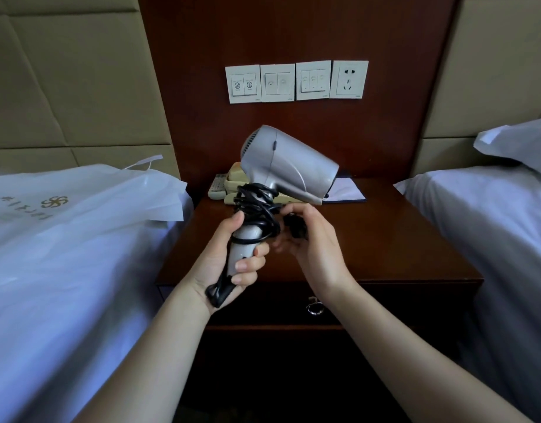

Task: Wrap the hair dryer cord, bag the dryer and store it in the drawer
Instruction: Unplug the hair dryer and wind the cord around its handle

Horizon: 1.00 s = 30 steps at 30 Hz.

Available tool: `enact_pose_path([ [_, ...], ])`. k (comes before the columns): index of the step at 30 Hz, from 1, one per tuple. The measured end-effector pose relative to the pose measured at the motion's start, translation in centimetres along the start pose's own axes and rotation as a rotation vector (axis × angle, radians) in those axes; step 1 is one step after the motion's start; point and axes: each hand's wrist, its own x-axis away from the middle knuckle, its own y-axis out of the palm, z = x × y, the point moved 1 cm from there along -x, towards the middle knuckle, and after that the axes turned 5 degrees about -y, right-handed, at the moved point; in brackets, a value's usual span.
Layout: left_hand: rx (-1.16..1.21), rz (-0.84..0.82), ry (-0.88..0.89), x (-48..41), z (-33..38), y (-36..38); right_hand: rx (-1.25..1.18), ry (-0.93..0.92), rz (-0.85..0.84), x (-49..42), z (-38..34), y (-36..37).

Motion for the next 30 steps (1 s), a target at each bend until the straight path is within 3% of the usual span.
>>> enact_pose_path([
  [11,-0.113,0.138,-0.051,-0.5,-1.0,0.7,0.379,-0.314,-0.041,1.2,-0.7,-0.8],
  [18,-0.209,0.228,-0.082,-0.3,-1.0,0.6,0.401,-0.268,-0.031,0.9,-0.9,-1.1],
  [22,-0.56,0.478,0.077,-1.9,0.5,-0.9,0.486,-0.225,-0.107,1.3,-0.9,-1.0],
  [24,-0.668,0.488,0.024,-1.5,0.4,-0.9,0.522,-0.214,-0.116,1.4,-1.0,-1.1],
  [27,-0.549,0.491,-0.008,-0.9,-0.1,1.0,0.533,-0.197,-0.096,1.3,-1.0,-1.1],
  [30,-0.583,0.504,0.108,-0.1,-0.7,0.8,0.53,-0.126,-0.057,1.0,-1.0,-1.1],
])
